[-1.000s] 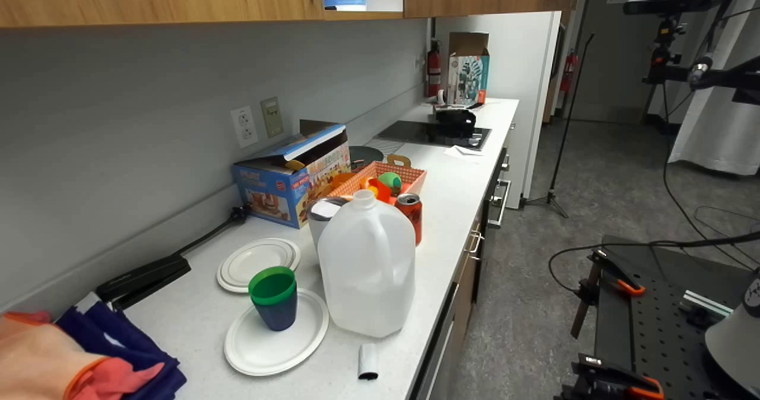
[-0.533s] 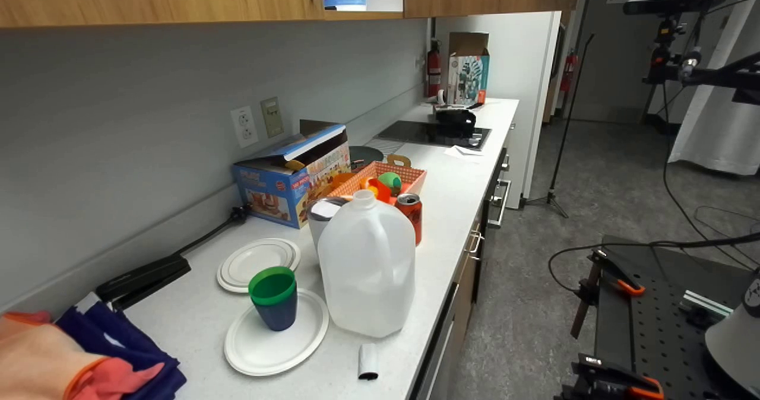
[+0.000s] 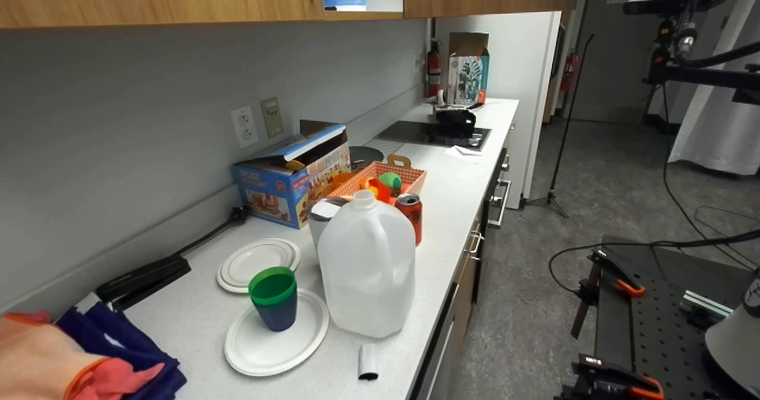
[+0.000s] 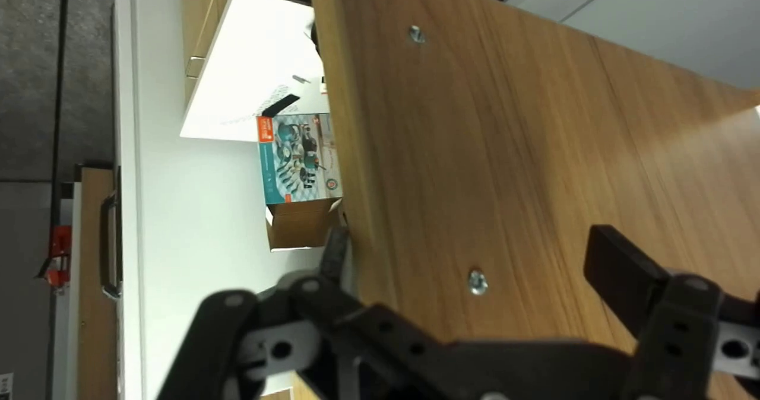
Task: Close the overhead cabinet door
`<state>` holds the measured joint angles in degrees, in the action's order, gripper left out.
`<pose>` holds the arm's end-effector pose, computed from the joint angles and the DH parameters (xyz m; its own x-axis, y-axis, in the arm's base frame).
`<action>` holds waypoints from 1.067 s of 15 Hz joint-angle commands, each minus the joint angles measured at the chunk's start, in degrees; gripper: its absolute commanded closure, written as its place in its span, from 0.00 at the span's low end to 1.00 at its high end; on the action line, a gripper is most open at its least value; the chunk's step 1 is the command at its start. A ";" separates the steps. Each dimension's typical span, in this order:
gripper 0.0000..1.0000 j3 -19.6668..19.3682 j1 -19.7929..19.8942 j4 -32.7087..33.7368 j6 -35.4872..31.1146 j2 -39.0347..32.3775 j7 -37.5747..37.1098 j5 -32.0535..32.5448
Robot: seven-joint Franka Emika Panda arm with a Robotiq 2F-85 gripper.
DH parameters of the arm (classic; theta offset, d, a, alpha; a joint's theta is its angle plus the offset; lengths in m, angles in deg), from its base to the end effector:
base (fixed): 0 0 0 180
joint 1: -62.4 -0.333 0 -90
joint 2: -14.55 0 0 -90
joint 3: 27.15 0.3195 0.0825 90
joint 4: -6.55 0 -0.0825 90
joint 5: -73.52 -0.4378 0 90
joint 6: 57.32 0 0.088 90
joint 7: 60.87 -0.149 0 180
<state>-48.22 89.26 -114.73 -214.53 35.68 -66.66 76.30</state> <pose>0.3749 -0.4539 0.6419 0.2666 -0.5193 0.8120 -0.7485 -0.6423 -0.1651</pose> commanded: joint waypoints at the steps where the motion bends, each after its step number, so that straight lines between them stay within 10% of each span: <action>1: 0.00 -3.68 -5.74 1.56 5.37 2.94 6.88 -6.44; 16: 0.00 -10.17 -12.94 3.22 13.49 3.35 18.76 -16.70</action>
<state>-58.23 77.42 -113.56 -206.88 38.14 -49.00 60.57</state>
